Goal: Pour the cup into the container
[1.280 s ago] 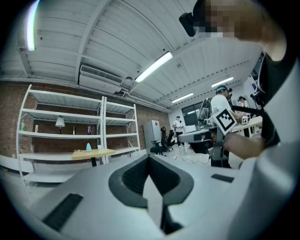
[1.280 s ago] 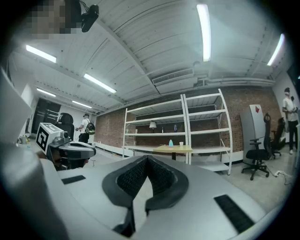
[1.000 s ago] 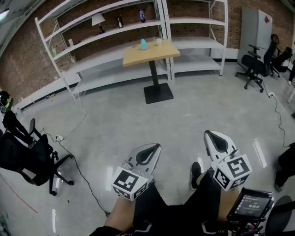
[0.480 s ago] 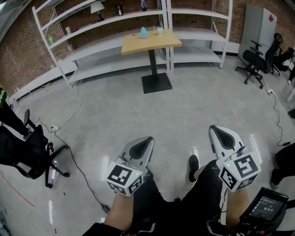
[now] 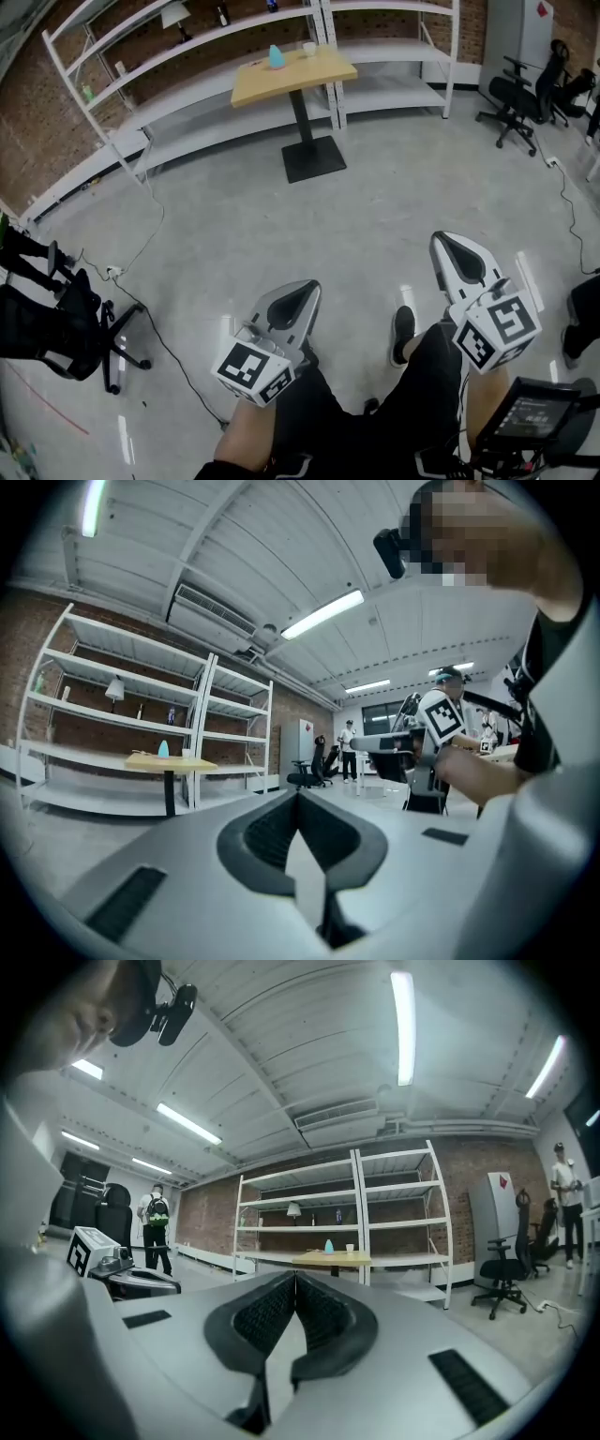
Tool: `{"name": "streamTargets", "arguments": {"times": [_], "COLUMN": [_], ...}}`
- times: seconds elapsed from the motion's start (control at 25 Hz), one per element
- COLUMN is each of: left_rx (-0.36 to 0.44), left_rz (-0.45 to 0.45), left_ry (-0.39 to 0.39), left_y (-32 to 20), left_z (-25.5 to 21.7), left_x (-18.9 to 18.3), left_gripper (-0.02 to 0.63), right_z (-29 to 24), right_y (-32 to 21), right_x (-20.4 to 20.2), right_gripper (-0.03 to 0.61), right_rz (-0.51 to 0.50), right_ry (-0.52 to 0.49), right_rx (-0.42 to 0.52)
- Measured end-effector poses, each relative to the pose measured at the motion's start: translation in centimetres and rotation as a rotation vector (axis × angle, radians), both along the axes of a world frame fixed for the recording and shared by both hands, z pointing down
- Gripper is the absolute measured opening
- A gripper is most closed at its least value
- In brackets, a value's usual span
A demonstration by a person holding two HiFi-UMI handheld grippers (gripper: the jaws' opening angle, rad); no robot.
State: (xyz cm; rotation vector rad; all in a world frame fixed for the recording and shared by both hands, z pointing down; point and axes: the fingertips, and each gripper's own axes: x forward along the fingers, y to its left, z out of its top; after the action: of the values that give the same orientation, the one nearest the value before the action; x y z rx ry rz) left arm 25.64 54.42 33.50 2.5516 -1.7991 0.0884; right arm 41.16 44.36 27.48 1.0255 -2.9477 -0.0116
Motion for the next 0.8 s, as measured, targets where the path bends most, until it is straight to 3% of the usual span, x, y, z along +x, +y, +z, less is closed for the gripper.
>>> {"name": "streamTargets", "arguments": {"times": [0.24,0.48,0.8], "left_rx": [-0.051,-0.02,0.018], "left_rz": [-0.015,-0.046,-0.021], "left_ry": [-0.02,0.007,-0.029], "left_y": [-5.8,-10.3,-13.4], "left_z": [2.8,1.3,-1.9], "left_x": [-2.6,-5.1,-7.1], "left_gripper": [0.002,0.002,0.002], "right_z": [3.9,4.3,1.7], "right_y": [-4.2,-7.7,-12.4], "right_x": [-2.1,-5.0,-9.0], "right_gripper": [0.002,0.002,0.002], "right_rz": [-0.028,-0.042,-0.052], "right_ry": [0.038,0.047,-0.016], "right_rx": [-0.043,-0.027,-0.01]}}
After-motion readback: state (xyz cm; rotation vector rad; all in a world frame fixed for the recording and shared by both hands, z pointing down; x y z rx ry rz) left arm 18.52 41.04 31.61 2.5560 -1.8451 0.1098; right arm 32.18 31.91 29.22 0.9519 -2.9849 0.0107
